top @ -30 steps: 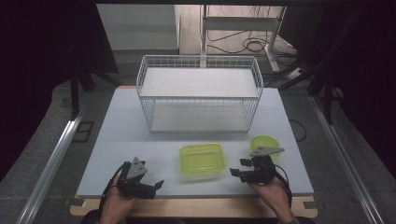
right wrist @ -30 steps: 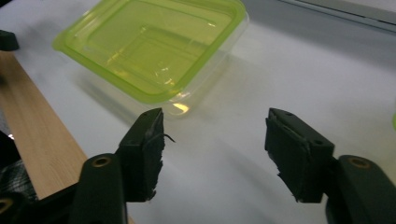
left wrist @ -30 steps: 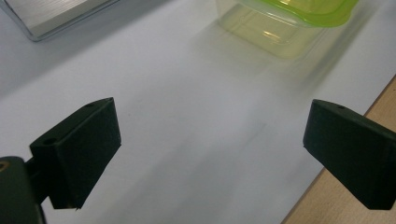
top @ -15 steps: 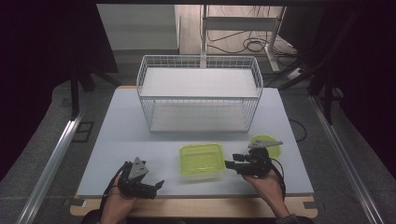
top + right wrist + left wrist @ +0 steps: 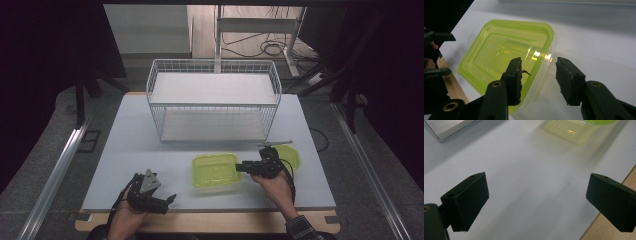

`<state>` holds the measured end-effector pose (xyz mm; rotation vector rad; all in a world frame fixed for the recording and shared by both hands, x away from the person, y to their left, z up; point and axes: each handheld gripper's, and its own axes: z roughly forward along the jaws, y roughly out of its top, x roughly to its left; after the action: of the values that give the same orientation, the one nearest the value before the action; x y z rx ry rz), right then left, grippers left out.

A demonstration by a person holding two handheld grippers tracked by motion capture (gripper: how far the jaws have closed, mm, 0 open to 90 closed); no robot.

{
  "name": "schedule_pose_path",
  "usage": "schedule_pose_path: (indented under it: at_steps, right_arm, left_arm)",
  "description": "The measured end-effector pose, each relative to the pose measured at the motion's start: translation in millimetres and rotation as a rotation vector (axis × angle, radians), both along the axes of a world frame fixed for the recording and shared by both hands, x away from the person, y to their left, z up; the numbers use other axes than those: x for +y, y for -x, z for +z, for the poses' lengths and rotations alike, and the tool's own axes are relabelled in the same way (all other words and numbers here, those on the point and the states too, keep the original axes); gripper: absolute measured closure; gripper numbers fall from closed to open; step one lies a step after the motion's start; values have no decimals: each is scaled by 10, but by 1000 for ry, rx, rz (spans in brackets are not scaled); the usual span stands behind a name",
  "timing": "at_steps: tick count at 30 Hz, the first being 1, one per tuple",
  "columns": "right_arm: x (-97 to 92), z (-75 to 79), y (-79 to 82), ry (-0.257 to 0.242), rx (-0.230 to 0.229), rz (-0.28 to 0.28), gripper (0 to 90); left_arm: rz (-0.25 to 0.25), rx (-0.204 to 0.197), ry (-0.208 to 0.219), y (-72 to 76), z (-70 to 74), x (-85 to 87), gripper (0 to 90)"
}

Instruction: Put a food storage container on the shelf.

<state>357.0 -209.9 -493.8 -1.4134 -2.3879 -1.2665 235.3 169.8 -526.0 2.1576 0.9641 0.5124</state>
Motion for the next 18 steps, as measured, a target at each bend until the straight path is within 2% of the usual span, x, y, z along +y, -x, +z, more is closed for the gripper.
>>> schedule_pose_path:
  at_steps: [1,2,6,9,11,13,16,18]
  right_arm:
    - [0,0,0,0,0,0,564]
    - [13,-36,-30,-16,25,-6,582]
    - [42,-68,-86,-48,76,-12,635]
    - [77,-96,-126,-42,110,-19,676]
    - [71,-118,-156,-78,158,-28,697]
    - [61,-132,-178,-103,185,-29,731]
    - [42,-149,-199,-166,235,-15,779]
    - [46,-145,-199,-169,238,-9,789]
  left_arm:
    - [0,0,0,0,0,0,41]
    - [-1,-1,-2,1,-1,-3,41]
    - [-6,0,-5,3,-1,-9,41]
    - [-9,-2,-8,5,-3,-14,42]
    - [-11,-2,-8,6,-2,-16,42]
    - [-12,-2,-10,7,-4,-19,43]
    - [-15,-5,-14,8,-4,-23,43]
    - [-15,-5,-15,9,-4,-24,43]
